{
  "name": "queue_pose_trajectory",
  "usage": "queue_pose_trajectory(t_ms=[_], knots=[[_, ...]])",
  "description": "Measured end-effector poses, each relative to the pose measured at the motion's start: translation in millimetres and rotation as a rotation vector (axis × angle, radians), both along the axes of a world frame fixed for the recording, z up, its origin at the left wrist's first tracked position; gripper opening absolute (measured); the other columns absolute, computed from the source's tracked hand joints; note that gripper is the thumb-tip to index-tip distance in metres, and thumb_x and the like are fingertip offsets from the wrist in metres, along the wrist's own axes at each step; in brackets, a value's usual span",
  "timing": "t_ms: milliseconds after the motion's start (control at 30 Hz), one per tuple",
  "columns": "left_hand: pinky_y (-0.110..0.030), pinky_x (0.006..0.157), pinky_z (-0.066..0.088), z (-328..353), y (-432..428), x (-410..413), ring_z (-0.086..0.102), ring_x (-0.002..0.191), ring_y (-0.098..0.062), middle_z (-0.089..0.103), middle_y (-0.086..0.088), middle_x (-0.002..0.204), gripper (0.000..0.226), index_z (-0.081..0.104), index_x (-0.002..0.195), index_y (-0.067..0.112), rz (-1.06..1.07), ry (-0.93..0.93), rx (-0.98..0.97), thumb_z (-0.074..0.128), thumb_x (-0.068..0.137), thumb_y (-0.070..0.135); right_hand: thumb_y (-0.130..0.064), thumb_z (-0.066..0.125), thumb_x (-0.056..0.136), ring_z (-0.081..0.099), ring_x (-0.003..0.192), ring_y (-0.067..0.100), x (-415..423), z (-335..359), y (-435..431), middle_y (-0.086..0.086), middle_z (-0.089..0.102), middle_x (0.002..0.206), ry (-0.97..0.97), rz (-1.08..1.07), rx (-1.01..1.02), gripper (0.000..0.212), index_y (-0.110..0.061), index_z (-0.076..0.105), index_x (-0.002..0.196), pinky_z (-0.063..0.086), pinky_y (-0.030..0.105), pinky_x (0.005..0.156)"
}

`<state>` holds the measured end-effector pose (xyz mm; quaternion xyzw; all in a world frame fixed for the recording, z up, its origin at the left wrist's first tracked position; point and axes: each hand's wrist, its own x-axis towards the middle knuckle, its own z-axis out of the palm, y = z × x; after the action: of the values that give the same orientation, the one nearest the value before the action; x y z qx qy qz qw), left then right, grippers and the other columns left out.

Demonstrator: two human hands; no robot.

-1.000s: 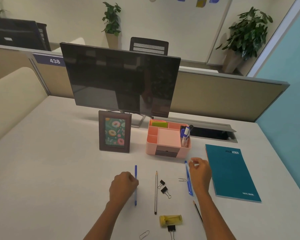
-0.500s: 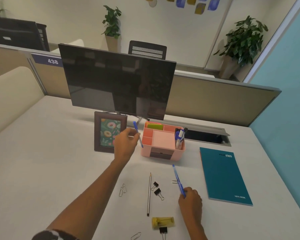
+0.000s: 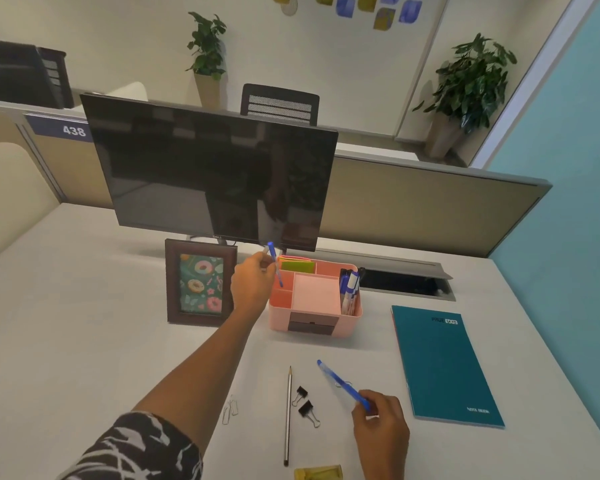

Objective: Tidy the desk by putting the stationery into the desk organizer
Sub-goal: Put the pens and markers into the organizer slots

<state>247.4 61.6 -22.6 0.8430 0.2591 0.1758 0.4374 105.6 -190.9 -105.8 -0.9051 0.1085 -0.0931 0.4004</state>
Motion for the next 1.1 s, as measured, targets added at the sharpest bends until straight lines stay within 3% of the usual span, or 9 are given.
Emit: queue_pose_trajectory(t_ms=[133,233,333,467,567,700,867,967,1100], knots=[[-0.024,0.066,0.047,-12,2,5,0.058,0.075,-0.01,0.072,-0.001,0.102,0.028,0.068,0.111,0.021,0.007,0.09,0.095,0.056,0.093,0.039,0.005,0.08,0.065,0.06,0.067,0.013,3,0,1,-0.002,0.064,0.081,-0.096,0.017,0.097,0.028,-0.013,0.072,0.085,0.045,-0.002,0.057],[-0.028,0.071,0.051,-19,5,6,0.059,0.078,-0.013,0.072,-0.001,0.105,0.028,0.068,0.111,0.022,0.012,0.142,0.126,0.055,0.094,0.04,0.004,0.077,0.067,0.061,0.081,-0.001,10,7,6,-0.016,0.066,0.087,-0.123,0.024,0.225,0.038,-0.032,0.069,0.076,0.046,-0.001,0.062],[-0.031,0.074,0.052,-24,8,5,0.064,0.082,-0.019,0.072,-0.002,0.103,0.025,0.07,0.107,0.021,-0.013,0.165,0.165,0.056,0.094,0.037,-0.003,0.075,0.072,0.06,0.086,-0.003,19,20,14,-0.023,0.066,0.087,-0.086,0.072,0.302,0.036,-0.038,0.066,0.076,0.05,0.004,0.067],[-0.031,0.073,0.052,-29,11,4,0.067,0.088,-0.02,0.072,-0.001,0.106,0.026,0.069,0.112,0.022,-0.034,0.178,0.167,0.056,0.094,0.037,-0.006,0.07,0.079,0.063,0.082,0.009,35,46,31,-0.006,0.067,0.093,-0.036,0.16,0.379,0.025,-0.024,0.063,0.096,0.051,0.016,0.077],[-0.031,0.073,0.052,-29,10,5,0.067,0.088,-0.019,0.072,-0.001,0.106,0.027,0.069,0.112,0.022,-0.039,0.17,0.152,0.055,0.095,0.037,-0.01,0.068,0.081,0.062,0.084,0.006,55,68,44,-0.01,0.065,0.094,-0.067,0.196,0.405,0.028,-0.022,0.059,0.104,0.048,0.004,0.068],[-0.035,0.078,0.057,-32,13,6,0.067,0.086,-0.021,0.073,0.0,0.105,0.023,0.071,0.11,0.023,-0.02,0.129,0.114,0.058,0.094,0.033,-0.013,0.068,0.082,0.062,0.088,0.003,89,98,61,-0.011,0.066,0.096,-0.165,0.237,0.41,0.023,-0.019,0.062,0.103,0.053,0.01,0.068],[-0.035,0.078,0.058,-34,17,7,0.068,0.087,-0.02,0.073,-0.001,0.106,0.024,0.071,0.11,0.019,-0.014,0.102,0.075,0.06,0.093,0.031,-0.02,0.067,0.084,0.063,0.088,0.007,134,126,90,-0.007,0.067,0.096,-0.227,0.242,0.363,0.022,-0.018,0.063,0.105,0.049,0.005,0.056],[-0.037,0.08,0.058,-35,20,7,0.068,0.086,-0.018,0.073,-0.002,0.105,0.023,0.071,0.108,0.018,-0.005,0.101,0.035,0.061,0.092,0.031,-0.024,0.067,0.084,0.064,0.085,0.008,155,134,108,-0.01,0.066,0.096,-0.271,0.245,0.325,0.022,-0.019,0.064,0.106,0.052,0.01,0.067],[-0.037,0.081,0.058,-40,20,3,0.068,0.085,-0.018,0.074,-0.002,0.101,0.021,0.072,0.104,0.016,-0.002,0.108,-0.009,0.064,0.09,0.029,-0.023,0.065,0.086,0.06,0.082,0.005,173,130,132,-0.007,0.068,0.098,-0.249,0.27,0.268,0.023,-0.019,0.064,0.109,0.041,-0.001,0.057]])
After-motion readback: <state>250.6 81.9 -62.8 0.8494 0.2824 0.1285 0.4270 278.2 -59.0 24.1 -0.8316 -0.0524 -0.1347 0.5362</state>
